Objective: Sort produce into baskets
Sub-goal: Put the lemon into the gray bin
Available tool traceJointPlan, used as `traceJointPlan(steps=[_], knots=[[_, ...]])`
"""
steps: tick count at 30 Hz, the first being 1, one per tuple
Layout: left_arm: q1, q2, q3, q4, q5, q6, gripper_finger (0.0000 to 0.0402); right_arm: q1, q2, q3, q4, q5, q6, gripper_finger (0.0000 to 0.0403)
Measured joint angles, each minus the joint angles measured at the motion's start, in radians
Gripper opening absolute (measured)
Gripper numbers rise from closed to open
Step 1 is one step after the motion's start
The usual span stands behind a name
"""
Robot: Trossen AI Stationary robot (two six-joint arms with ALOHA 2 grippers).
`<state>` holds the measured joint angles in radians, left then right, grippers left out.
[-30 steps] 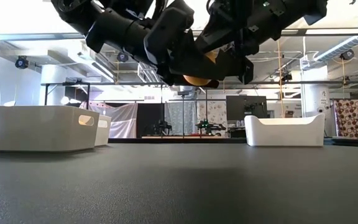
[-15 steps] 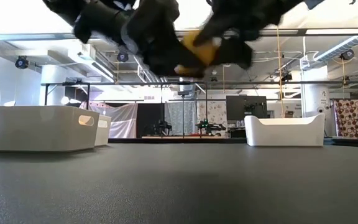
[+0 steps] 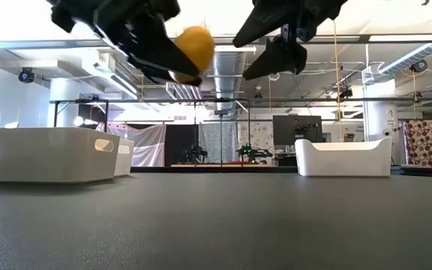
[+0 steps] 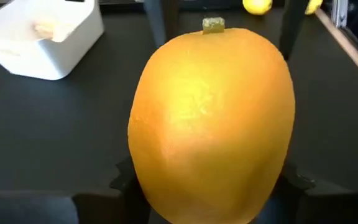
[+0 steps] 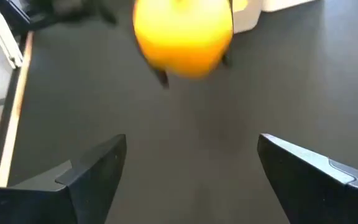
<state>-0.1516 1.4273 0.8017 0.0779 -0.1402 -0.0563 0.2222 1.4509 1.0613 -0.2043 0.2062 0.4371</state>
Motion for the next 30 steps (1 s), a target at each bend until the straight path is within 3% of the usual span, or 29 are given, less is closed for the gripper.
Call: traceJointPlan(steps=[5, 11, 16, 20, 30], knots=[[0.0, -0.203, -0.079, -0.135, -0.019, -0.047, 0.0198, 0.0, 0.0, -0.002, -0.012, 0.003, 0.007, 0.0357], [0.003, -0.443, -0.106, -0.583, -0.108, -0.197, 0.02, 0.0, 0.002, -0.007, -0.058, 0.004, 0.006, 0.0357], [0.004, -0.541, -0.106, -0.861, -0.125, -0.405, 0.0201, -0.003, 0.003, -0.014, -0.055, 0.051, 0.0, 0.0357], [0.006, -0.547, -0.14, -0.945, -0.165, -0.496, 0.0201, -0.003, 0.004, -0.014, -0.052, 0.089, -0.028, 0.0357], [0.005, -0.473, -0.196, -0.887, -0.246, -0.505, 0.0223, -0.002, 0.004, -0.014, -0.05, 0.092, -0.029, 0.0357]])
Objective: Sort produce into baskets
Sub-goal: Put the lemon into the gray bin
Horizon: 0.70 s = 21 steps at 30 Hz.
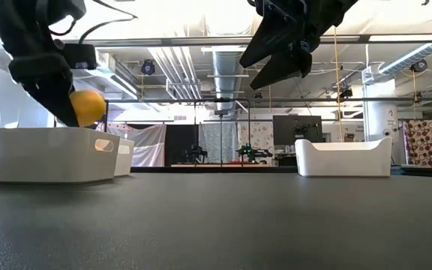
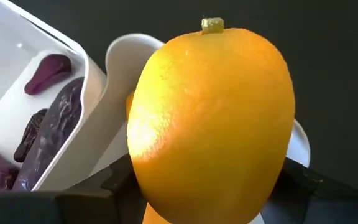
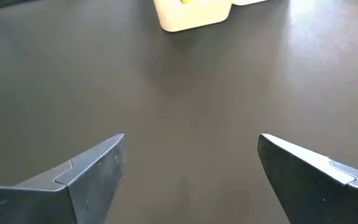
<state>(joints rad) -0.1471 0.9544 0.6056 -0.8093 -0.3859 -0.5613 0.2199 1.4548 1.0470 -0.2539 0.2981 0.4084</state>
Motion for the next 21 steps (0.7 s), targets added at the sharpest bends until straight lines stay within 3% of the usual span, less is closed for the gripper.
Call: traceJointPlan(steps=[21], knots=[[0.0, 0.232, 0.063, -0.043, 0.002, -0.036, 0.0229, 0.0, 0.001, 0.0, -0.003, -0.01, 0.0, 0.0357]])
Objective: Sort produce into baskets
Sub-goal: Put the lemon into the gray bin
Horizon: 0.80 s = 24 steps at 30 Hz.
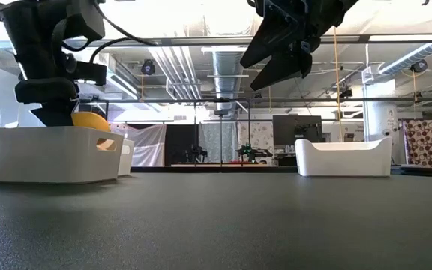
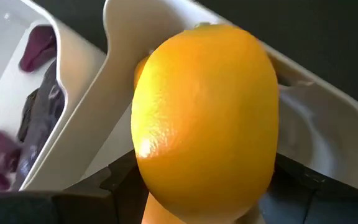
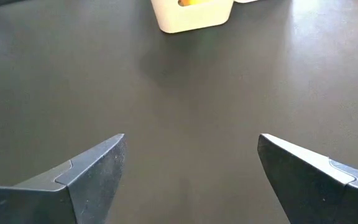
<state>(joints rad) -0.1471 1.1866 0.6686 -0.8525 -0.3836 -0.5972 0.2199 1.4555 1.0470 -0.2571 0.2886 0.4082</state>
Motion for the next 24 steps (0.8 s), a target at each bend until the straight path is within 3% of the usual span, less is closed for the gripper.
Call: traceJointPlan(steps=[8, 15, 19, 24], knots=[[0.0, 0.044, 0.025, -0.039, -0.004, -0.051, 0.0234, 0.0, 0.0, -0.005, 0.0, 0.0, 0.0, 0.0357], [0.0, 0.04, 0.025, -0.046, -0.011, -0.071, 0.027, 0.002, 0.0, -0.027, -0.009, -0.013, 0.001, 0.0357], [0.0, 0.03, 0.039, -0.088, 0.055, -0.069, 0.0288, 0.004, -0.012, -0.027, -0.04, -0.068, 0.011, 0.0357], [-0.001, 0.028, 0.141, -0.23, 0.116, -0.078, 0.0293, 0.033, -0.042, -0.027, -0.062, -0.08, 0.014, 0.0356]])
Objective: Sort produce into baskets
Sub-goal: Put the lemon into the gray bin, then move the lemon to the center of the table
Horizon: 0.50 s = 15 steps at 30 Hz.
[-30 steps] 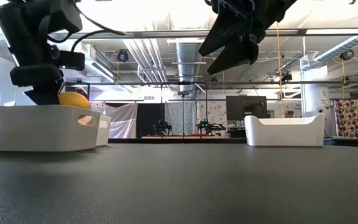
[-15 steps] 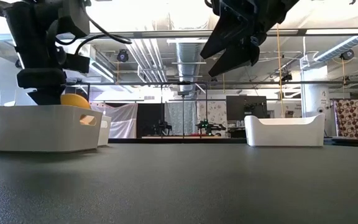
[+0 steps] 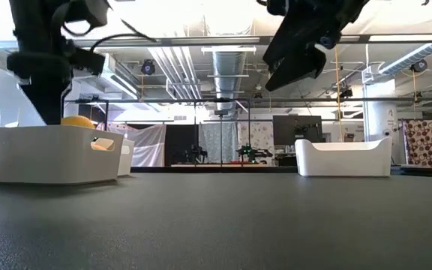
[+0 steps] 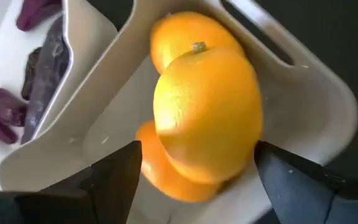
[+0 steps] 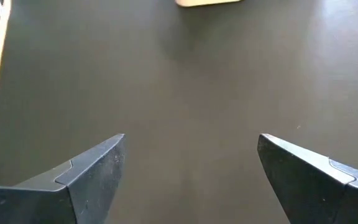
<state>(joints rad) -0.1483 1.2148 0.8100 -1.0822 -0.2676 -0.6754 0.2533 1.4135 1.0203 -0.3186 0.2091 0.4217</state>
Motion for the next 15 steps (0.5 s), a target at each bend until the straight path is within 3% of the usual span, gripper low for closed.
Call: traceJointPlan(steps=[7, 11, 15], knots=[[-0.013, 0.0, 0.133, -0.106, 0.179, -0.027, 0.029, 0.116, -0.003, 0.0, -0.019, 0.001, 0.062, 0.0339], [-0.053, 0.0, 0.193, -0.033, 0.155, -0.047, 0.029, 0.231, -0.003, -0.001, -0.053, 0.021, 0.172, 0.0327], [-0.094, 0.001, 0.208, 0.199, 0.084, 0.028, 0.029, 0.358, -0.003, -0.003, -0.127, 0.07, 0.353, 0.0318]])
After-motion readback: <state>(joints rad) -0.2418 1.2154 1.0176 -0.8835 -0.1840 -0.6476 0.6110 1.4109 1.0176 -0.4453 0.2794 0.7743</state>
